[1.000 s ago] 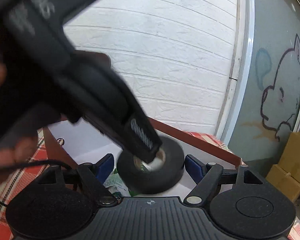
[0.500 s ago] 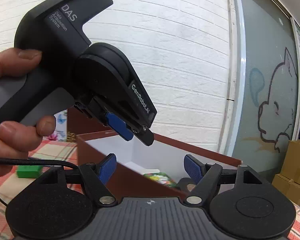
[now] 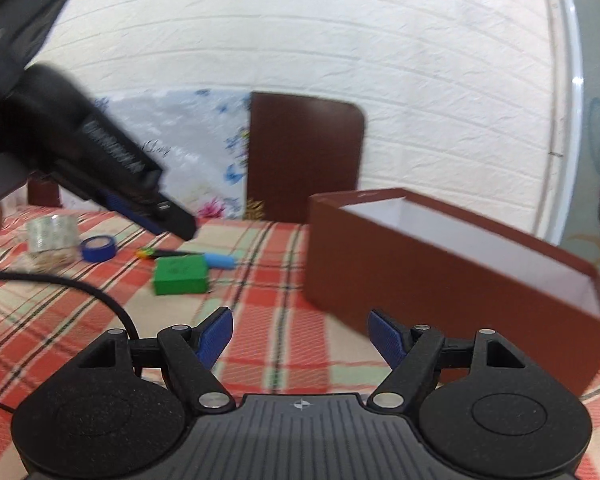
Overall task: Organize objects
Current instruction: 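Move both grippers back over the table objects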
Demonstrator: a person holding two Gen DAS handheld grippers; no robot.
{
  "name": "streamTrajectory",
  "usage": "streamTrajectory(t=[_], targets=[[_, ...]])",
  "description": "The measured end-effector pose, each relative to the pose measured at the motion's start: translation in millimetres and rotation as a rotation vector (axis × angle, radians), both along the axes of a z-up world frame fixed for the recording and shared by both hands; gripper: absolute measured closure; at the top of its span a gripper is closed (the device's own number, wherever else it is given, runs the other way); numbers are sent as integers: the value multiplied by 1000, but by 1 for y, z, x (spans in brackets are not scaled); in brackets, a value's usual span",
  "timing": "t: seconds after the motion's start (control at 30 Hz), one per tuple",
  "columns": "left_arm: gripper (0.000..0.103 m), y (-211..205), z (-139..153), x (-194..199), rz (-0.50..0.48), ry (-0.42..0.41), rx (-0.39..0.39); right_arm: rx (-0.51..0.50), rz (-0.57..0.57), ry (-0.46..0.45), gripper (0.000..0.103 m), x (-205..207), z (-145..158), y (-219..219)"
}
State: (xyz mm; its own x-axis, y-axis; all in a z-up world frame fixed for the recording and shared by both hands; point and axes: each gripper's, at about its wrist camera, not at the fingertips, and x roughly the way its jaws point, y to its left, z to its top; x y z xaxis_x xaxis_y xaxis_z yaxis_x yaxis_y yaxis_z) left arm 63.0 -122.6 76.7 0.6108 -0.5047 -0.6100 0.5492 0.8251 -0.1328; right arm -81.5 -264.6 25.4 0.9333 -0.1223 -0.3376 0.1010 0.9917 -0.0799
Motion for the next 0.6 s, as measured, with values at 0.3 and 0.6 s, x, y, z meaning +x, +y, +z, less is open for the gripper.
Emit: streamTrajectory(t=[0.3,0.6], targets=[[71,108,-40,7,242,81,39,-36,160,90,30,33,-3,68],[71,212,-59,15,482,91,-1,-6,323,173,31,79,-11,134]])
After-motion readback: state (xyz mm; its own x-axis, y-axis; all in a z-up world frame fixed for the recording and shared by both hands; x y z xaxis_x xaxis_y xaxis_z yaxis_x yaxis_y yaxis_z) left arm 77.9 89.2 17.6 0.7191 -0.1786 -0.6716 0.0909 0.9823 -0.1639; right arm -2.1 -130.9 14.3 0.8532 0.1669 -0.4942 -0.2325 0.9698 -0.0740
